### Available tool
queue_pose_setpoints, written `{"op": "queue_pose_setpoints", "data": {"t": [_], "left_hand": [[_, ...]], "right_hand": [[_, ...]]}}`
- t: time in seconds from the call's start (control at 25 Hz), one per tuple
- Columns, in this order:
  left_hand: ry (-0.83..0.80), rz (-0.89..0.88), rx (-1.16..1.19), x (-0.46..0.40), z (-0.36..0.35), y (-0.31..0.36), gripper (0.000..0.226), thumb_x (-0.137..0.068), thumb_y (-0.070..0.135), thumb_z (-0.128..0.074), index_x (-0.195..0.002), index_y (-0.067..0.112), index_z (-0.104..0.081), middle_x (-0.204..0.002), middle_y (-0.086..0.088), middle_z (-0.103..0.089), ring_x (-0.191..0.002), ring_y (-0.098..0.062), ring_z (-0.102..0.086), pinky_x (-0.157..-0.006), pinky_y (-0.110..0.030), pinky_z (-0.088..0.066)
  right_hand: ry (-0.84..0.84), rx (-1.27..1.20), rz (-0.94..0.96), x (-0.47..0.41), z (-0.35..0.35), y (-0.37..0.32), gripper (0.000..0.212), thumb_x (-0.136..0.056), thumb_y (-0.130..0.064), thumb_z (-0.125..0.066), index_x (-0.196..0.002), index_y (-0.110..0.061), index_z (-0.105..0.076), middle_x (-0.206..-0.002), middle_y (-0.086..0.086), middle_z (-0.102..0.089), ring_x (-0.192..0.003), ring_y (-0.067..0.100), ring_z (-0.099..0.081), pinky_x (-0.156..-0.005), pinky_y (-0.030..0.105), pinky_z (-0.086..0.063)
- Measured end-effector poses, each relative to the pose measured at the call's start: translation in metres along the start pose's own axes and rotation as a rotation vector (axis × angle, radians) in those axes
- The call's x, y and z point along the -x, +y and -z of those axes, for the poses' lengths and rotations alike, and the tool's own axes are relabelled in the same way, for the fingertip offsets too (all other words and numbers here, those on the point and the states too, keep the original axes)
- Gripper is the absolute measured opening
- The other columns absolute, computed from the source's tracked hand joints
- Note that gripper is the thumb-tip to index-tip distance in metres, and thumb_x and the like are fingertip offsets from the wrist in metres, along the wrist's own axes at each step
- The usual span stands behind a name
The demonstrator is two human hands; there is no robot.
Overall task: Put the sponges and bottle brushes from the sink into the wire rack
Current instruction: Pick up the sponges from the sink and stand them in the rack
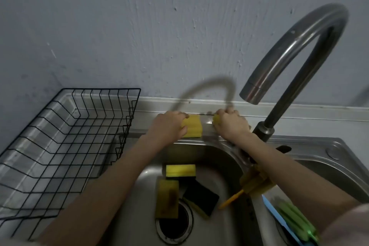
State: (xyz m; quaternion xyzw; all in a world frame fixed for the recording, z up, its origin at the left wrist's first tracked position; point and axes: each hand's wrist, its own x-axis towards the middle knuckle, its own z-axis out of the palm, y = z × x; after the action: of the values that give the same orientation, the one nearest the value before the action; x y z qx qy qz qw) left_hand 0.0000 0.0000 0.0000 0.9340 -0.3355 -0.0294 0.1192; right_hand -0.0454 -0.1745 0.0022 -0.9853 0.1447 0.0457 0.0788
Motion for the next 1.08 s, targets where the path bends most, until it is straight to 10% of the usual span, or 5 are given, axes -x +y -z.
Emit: {"op": "queue_pose_setpoints", "data": {"t": [0.76,1.08], "left_hand": [[-0.037,0.062,-0.005,-0.014,-0.054,-0.012,0.060,-0.085,0.015,-0.054,-0.138,0.015,-0.026,-0.148,-0.007,-0.024,-0.139,-0.026,-0.017,-0.109,-0.043,-0.030],[0.065,0.204,0.115,-0.002,-0.040,-0.006,0.056,-0.083,0.018,-0.050,-0.136,0.012,-0.030,-0.142,-0.012,-0.037,-0.130,-0.029,-0.033,-0.105,-0.042,-0.033]], "right_hand": [[-0.165,0.069,-0.121,-0.020,-0.028,0.027,0.069,-0.084,-0.015,-0.054,-0.139,-0.030,-0.015,-0.139,0.019,-0.022,-0.123,0.044,-0.032,-0.102,0.055,-0.031],[-0.096,-0.110,-0.139,-0.002,-0.021,0.007,0.072,-0.079,-0.036,-0.064,-0.132,-0.002,-0.027,-0.135,0.021,-0.033,-0.123,0.042,-0.036,-0.103,0.050,-0.032]]}}
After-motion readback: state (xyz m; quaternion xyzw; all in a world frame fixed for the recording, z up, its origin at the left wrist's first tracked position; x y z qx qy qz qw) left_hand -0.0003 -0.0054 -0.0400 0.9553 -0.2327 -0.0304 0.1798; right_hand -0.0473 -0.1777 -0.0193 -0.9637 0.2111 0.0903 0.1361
